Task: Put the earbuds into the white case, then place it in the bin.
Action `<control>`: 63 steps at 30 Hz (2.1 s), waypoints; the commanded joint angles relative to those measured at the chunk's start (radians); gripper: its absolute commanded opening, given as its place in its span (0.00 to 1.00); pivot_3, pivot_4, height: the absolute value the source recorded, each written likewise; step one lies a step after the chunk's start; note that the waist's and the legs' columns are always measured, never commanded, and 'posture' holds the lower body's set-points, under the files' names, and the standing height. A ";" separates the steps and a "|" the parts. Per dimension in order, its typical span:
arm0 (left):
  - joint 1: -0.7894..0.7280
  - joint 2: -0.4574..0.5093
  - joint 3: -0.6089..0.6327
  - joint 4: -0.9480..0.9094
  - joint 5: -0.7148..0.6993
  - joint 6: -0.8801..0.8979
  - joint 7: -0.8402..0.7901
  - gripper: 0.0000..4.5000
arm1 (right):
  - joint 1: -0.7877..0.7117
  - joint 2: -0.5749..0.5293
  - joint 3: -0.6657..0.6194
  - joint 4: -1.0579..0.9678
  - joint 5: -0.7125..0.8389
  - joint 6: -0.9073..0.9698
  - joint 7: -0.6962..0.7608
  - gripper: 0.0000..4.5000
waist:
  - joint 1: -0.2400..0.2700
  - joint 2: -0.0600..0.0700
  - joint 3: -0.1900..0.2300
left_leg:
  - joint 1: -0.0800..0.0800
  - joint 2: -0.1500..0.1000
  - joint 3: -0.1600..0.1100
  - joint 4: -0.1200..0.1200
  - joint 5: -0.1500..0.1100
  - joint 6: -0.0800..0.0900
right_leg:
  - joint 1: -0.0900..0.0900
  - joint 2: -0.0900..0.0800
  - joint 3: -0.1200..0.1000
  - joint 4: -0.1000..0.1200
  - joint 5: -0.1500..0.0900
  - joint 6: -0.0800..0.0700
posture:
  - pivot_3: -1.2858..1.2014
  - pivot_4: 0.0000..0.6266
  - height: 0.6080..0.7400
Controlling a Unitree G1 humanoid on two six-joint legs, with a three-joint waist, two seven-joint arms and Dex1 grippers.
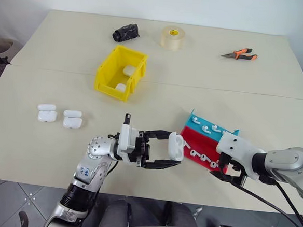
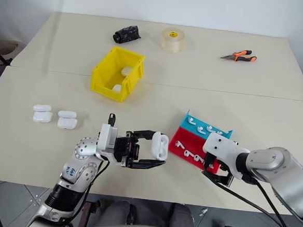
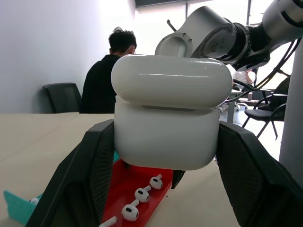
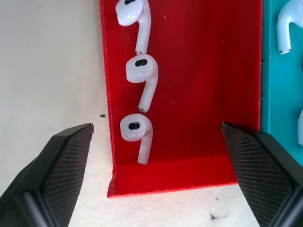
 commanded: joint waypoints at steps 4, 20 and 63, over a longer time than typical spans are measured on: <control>-0.007 -0.026 -0.025 -0.004 0.016 -0.025 0.010 0.63 | -0.075 -0.041 0.078 0.006 -0.051 0.005 0.032 1.00 | -0.001 0.000 0.000 | 0.000 0.000 0.000 0.000 0.000 0.000 | 0.000 0.000 0.000 0.000 0.000 0.000 | 0.52 0.24 1.00; 0.012 -0.009 -0.015 -0.026 0.011 -0.022 0.041 0.62 | -0.133 -0.032 0.170 0.043 -0.127 -0.028 0.094 0.57 | -0.001 0.000 0.000 | 0.000 0.000 0.000 0.000 0.000 0.000 | 0.000 0.000 0.000 0.000 0.000 0.000 | 0.52 0.24 1.00; -0.046 -0.049 0.094 0.126 -0.121 -0.019 -0.063 0.62 | 0.180 0.469 -0.533 0.162 0.273 -0.638 0.289 0.16 | 0.001 -0.003 0.001 | -0.001 0.001 0.000 0.002 0.000 0.000 | 0.000 0.001 -0.001 0.001 0.000 0.000 | 0.52 0.24 1.00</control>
